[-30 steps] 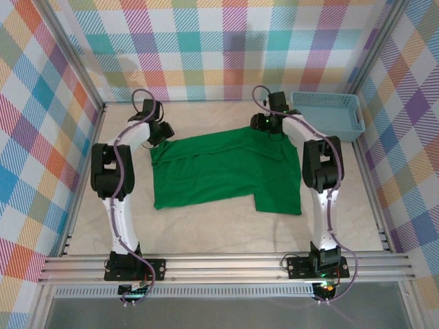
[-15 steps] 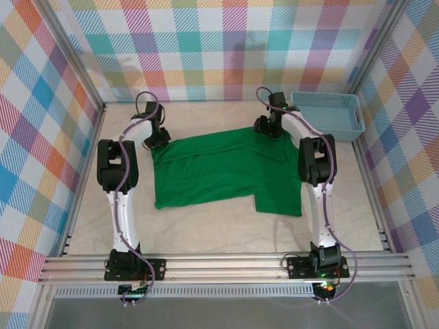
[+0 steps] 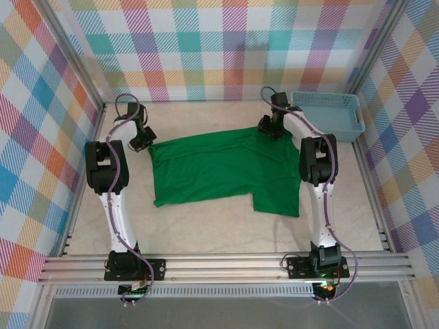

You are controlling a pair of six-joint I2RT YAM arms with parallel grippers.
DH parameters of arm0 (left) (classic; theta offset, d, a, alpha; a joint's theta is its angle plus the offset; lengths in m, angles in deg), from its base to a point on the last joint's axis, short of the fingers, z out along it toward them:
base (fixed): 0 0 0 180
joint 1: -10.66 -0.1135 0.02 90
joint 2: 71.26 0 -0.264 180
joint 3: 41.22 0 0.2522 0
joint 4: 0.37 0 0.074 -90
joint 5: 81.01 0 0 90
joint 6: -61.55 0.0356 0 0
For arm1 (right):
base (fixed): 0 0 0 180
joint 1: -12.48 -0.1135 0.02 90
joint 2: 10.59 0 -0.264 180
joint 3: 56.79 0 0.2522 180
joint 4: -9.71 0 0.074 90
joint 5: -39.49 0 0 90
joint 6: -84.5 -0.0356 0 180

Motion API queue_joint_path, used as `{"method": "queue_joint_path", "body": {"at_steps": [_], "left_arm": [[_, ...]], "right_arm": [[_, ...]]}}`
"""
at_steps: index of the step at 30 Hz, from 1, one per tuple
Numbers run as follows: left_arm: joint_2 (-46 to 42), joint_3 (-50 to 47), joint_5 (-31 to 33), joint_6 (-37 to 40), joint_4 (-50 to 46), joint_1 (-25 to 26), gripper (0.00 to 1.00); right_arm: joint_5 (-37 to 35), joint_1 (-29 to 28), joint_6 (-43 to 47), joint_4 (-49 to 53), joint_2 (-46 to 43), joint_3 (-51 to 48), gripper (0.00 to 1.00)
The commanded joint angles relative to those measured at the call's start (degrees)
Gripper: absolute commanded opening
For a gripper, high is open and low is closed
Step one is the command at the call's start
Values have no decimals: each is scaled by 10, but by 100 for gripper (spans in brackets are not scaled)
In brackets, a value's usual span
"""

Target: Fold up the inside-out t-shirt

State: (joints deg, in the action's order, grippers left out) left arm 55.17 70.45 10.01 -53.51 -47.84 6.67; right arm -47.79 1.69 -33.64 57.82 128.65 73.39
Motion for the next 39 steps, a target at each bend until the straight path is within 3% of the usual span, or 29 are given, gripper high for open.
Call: {"method": "queue_joint_path", "body": {"at_steps": [1, 3, 6, 9, 12, 16, 23, 31, 39], "left_arm": [[-41, -1, -8, -10, 26, -23, 6], [-40, 8, -24, -10, 27, -24, 7], [-48, 15, -32, -9, 15, -24, 24], [-76, -2, 2, -17, 1, -24, 38], [-130, -50, 28, -32, 5, -22, 41], [-228, -150, 13, -47, 39, 8, 42], [-386, -338, 42, -87, 26, 95, 48], [-539, -519, 45, -128, -39, 107, 57], [-546, -596, -39, -151, 28, 106, 60]], "right_arm": [[-32, 12, -7, 54, 12, -33, 48], [-28, 13, -2, 48, 10, -34, 48], [-6, 12, 18, 32, -3, -36, 48], [5, 13, 39, 17, -34, -49, 51], [16, 12, 60, 10, -74, -65, 55], [29, 10, 71, 7, -146, -111, 57], [-10, -10, 45, -13, -360, -346, 62], [-22, -12, 4, 7, -574, -598, 63], [-27, -13, -33, 28, -669, -722, 63]]}}
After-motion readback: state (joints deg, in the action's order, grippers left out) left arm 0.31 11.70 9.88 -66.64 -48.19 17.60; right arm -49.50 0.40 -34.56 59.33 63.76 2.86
